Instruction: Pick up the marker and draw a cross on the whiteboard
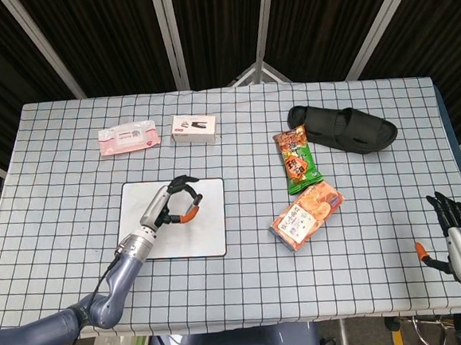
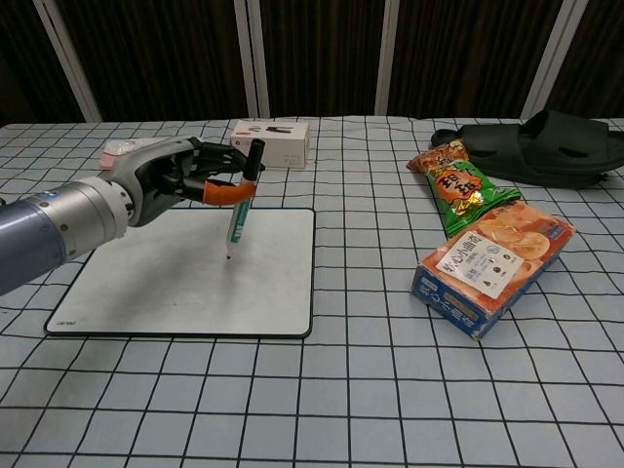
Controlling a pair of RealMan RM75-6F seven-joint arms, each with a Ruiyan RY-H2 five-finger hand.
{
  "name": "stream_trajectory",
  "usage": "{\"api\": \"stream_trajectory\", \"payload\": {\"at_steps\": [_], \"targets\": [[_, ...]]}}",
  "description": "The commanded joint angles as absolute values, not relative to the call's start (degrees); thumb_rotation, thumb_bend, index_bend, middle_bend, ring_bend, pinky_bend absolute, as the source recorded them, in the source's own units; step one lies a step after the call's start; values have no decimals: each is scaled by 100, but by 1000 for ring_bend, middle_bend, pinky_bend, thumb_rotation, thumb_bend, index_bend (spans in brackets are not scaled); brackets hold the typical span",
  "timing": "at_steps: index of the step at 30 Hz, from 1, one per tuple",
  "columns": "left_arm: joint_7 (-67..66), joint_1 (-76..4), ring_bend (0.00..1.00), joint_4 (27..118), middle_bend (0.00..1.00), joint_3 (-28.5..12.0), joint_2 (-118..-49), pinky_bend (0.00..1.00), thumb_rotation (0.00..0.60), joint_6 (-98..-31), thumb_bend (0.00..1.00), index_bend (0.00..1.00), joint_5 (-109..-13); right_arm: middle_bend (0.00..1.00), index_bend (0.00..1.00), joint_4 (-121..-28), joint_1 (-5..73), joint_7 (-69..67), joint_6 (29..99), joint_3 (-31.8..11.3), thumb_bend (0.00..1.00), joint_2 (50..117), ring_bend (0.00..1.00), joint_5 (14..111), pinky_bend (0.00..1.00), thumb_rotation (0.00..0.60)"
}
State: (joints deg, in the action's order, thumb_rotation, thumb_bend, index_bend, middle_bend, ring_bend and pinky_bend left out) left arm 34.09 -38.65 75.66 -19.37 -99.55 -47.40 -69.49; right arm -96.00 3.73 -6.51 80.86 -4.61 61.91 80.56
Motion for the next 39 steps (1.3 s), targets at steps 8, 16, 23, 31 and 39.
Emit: {"api": "stream_trajectory", "payload": {"at_steps": [8,16,23,31,39], "targets": [[3409,-3875,57,7347,188,-1887,-10000,105,600,-4797,619,747,-6952,0,0,-9599,370,-663,8086,-457,343,6189,0,8062,0,600],[3258,-3828,57,6979,190,-1817,-9873,105,600,-4910,619,748,-7008,0,0,-9611,359,-667,8109,-448,343,6184,0,8089,0,600],[3649,-3735,57,7041,192,-2085,-9692,105,600,-5137,619,750,-6937,0,0,-9602,353,-674,8122,-446,343,6182,0,8100,0,600],[3803,-3620,57,7758,195,-2167,-9287,105,600,-5306,619,752,-7056,0,0,-9609,354,-642,8133,-442,343,6186,0,8119,0,600],[3506,-3550,57,8103,196,-1969,-9323,105,600,-5240,619,752,-6818,0,0,-9617,348,-646,8134,-450,343,6180,0,8095,0,600]]}}
